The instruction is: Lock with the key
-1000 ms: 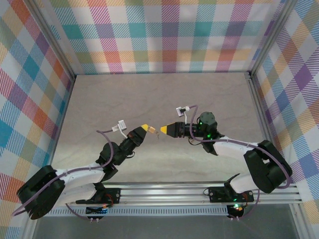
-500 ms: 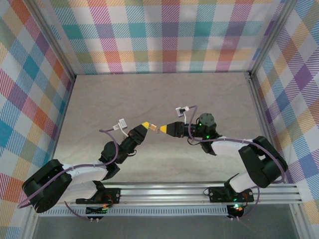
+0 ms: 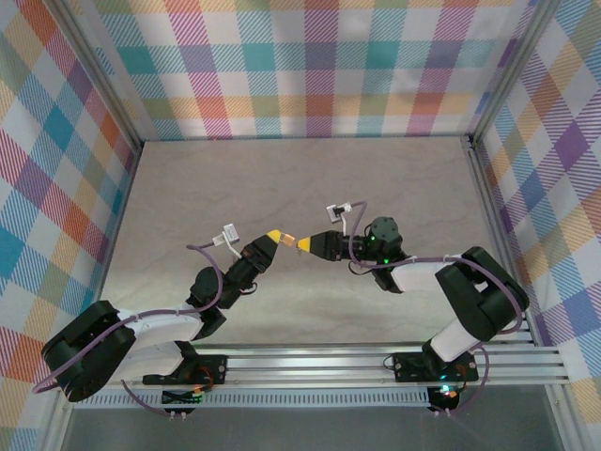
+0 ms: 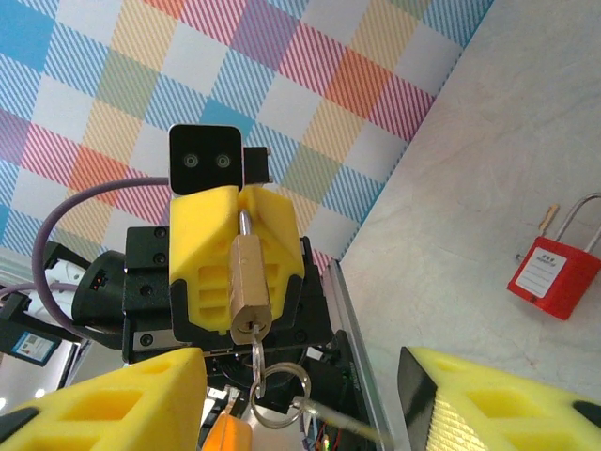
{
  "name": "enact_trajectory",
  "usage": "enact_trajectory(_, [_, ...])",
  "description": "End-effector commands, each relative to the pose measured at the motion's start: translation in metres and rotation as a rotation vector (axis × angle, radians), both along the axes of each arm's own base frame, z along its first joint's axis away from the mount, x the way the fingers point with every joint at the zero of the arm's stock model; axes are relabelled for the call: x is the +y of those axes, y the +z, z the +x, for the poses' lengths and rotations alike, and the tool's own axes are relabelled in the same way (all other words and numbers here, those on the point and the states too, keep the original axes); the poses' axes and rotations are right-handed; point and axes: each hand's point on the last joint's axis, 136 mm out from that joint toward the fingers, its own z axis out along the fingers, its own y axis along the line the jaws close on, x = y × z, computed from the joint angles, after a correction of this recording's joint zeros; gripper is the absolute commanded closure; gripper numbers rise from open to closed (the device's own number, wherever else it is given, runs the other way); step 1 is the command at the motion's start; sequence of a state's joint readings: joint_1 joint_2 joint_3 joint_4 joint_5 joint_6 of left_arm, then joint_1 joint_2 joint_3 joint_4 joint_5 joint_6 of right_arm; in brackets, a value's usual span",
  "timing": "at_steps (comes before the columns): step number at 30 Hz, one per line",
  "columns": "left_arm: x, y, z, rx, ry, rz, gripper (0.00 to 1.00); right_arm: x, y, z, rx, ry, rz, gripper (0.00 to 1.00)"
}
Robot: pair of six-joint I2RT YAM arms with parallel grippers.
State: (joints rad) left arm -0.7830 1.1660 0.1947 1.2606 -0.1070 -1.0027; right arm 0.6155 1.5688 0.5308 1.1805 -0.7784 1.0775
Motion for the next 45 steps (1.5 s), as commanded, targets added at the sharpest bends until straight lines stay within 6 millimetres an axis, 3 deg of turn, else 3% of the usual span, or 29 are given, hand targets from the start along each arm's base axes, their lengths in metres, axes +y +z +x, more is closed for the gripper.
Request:
enact_trajectory(1, [0.006,0.027,0.001,-0.067,0.021,-0.073,1.0,0.005,0.009,-0.003,-0.051,0.006,0.035,0.45])
enact_trajectory(11, [0.007,0.026,0.0,-0.064,0.025,-0.074,1.0,0.01,0.005,0.001,-0.034,-0.002,0.082,0.54])
enact_trajectory(22, [0.01,0.025,-0.001,-0.063,0.033,-0.074,1.0,0.006,0.014,0.003,-0.074,-0.042,0.098,0.61])
enact_trajectory(33, [0.01,0.024,0.0,-0.06,0.034,-0.075,1.0,0.005,0.024,0.001,-0.094,-0.041,0.114,0.74])
enact_trajectory(45, [0.009,0.021,0.002,-0.047,0.037,-0.076,1.0,0.008,0.025,-0.004,-0.102,-0.025,0.116,0.77])
